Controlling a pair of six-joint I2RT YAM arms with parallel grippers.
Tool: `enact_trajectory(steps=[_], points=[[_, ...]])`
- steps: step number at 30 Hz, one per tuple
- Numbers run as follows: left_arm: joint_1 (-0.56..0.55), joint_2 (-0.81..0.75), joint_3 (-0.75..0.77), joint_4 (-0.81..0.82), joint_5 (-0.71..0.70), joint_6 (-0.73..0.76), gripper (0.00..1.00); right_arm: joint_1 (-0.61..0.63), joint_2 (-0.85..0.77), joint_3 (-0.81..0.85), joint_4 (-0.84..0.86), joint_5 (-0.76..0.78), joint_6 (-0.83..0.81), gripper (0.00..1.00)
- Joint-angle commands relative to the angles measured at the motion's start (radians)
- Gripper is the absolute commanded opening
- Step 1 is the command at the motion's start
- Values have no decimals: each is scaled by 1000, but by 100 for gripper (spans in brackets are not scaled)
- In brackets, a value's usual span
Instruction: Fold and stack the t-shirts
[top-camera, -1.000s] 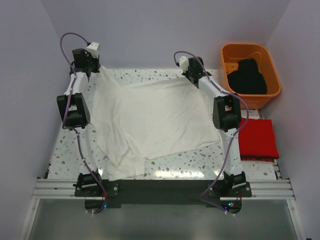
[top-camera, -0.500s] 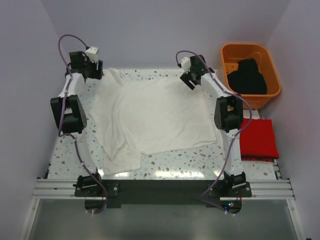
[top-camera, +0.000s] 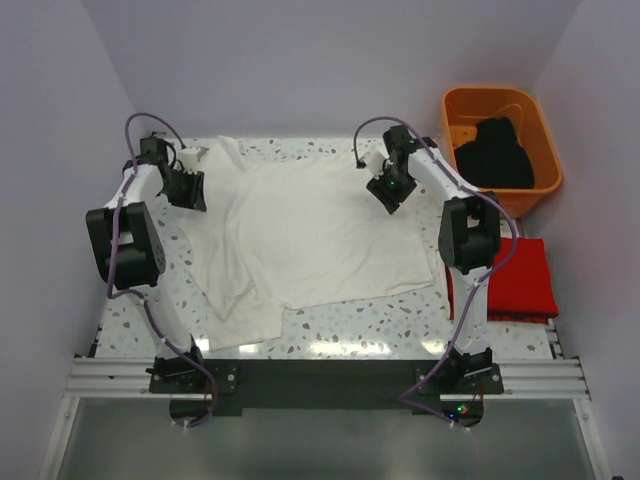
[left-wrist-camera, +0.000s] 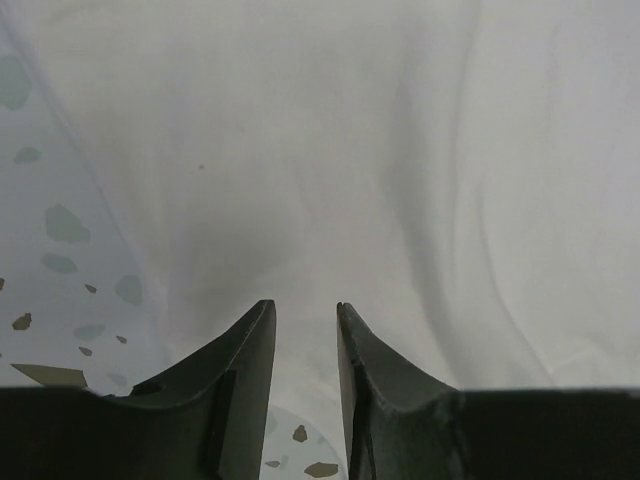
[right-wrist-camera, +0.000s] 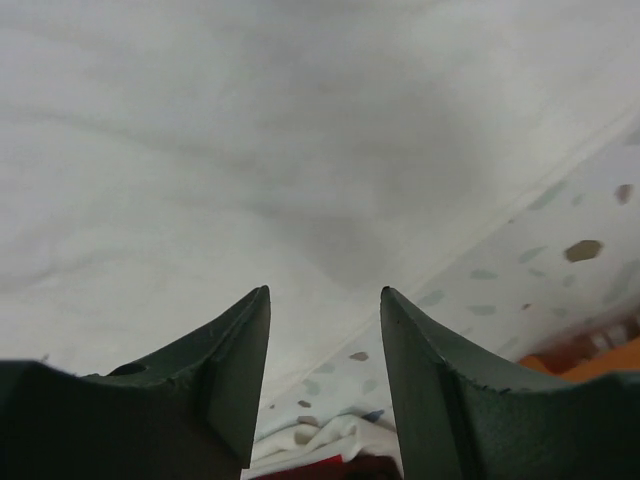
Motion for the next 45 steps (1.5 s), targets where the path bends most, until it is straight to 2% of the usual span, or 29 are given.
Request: enact_trajectory(steps=[1, 8, 12, 16, 17, 19, 20, 22, 28, 40, 45], points=[[27, 29, 7, -27, -82, -3, 36, 4, -41, -68, -87, -31, 9, 51], [67, 216, 175, -35, -225, 0, 33, 7, -24, -191, -54, 35, -14, 49], [78, 326, 327, -49, -291, 25, 31, 7, -5, -166, -60, 49, -15, 49], [82, 328, 406, -24, -269, 43, 30, 9, 2, -117, -87, 39, -10, 49], [85, 317, 430, -27, -227, 51, 31, 9, 2, -111, -90, 39, -10, 49], [79, 291, 426, 12, -197, 53, 32, 9, -2, -97, -101, 39, -10, 46], [78, 265, 420, 25, -139, 59, 33, 9, -4, -94, -106, 39, -10, 45], [55, 254, 421, 55, -142, 53, 34, 10, -14, -83, -119, 18, -5, 42], [13, 332, 493, 40, -114, 20, 33, 9, -30, -77, -143, 12, -11, 36], [13, 497, 608, 25, -197, -12, 27, 9, -22, -116, -172, 6, -28, 31], [13, 585, 695, 42, -297, 17, 22, 12, 21, -116, -152, 10, -25, 29]])
